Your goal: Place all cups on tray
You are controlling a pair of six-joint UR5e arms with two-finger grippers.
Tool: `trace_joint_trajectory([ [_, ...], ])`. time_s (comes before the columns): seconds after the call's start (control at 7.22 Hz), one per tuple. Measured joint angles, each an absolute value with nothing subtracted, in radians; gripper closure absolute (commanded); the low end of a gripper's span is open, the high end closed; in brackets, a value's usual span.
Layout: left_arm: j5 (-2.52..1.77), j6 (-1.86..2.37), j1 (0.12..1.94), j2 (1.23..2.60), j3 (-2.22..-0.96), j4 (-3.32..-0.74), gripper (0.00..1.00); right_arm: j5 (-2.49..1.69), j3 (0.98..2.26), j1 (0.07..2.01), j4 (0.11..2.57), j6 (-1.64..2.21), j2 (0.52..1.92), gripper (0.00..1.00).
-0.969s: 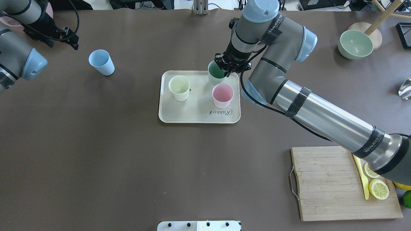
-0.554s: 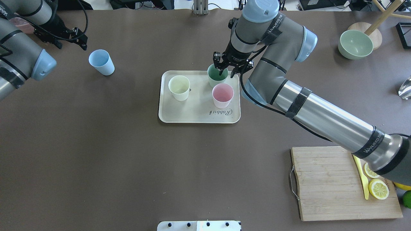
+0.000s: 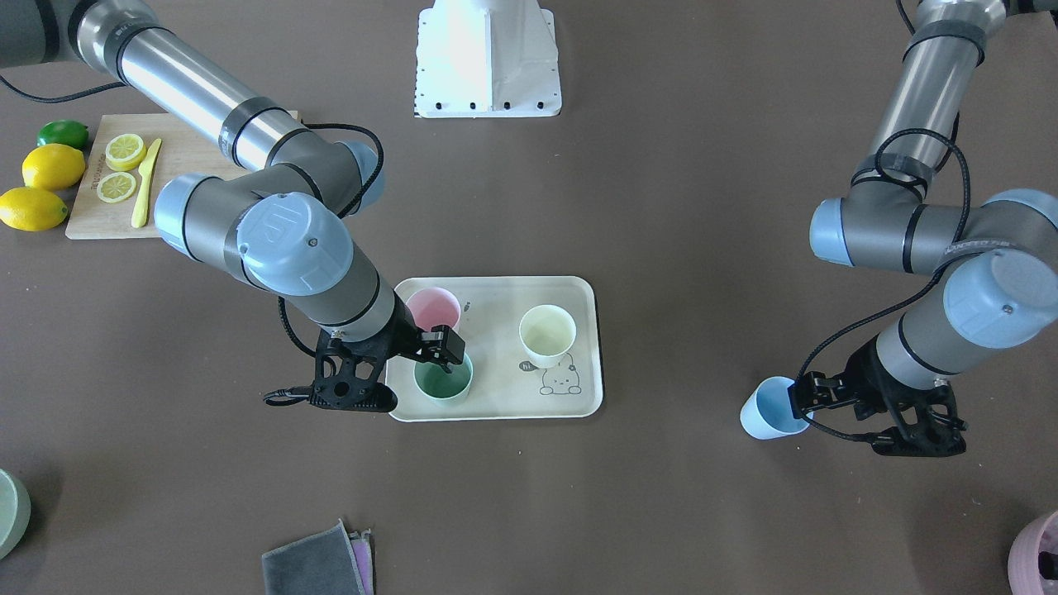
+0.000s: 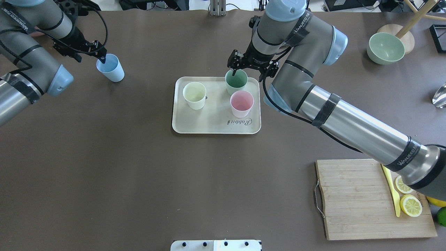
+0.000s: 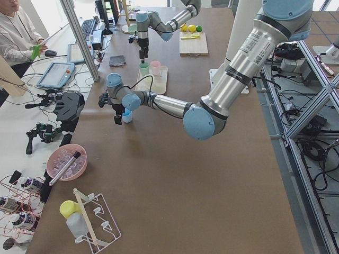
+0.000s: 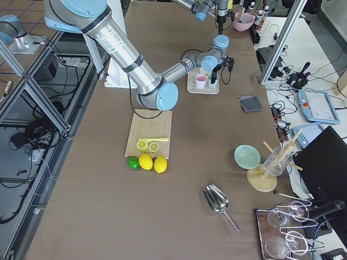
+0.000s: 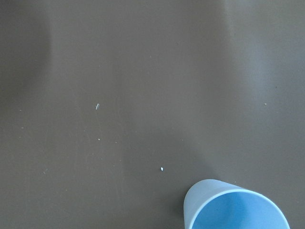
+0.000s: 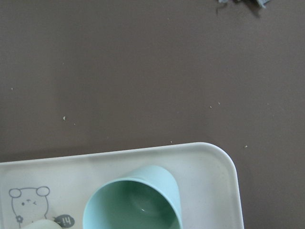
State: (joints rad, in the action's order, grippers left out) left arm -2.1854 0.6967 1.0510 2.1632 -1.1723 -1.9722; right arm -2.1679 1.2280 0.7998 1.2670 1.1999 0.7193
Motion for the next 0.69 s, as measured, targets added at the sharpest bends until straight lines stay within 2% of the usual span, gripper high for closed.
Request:
trace_joint_trajectory([
  [0.14, -2.185, 0.71, 1.049, 2.165, -1.165, -1.98, 1.0, -2.169, 1.23, 0.802, 1.267, 1.201, 0.719, 0.0],
  [0.69, -2.192, 0.819, 1.039, 2.212, -1.19, -1.971, 1.0, -2.198, 1.239, 0.835, 1.267, 1.205, 0.718, 0.0],
])
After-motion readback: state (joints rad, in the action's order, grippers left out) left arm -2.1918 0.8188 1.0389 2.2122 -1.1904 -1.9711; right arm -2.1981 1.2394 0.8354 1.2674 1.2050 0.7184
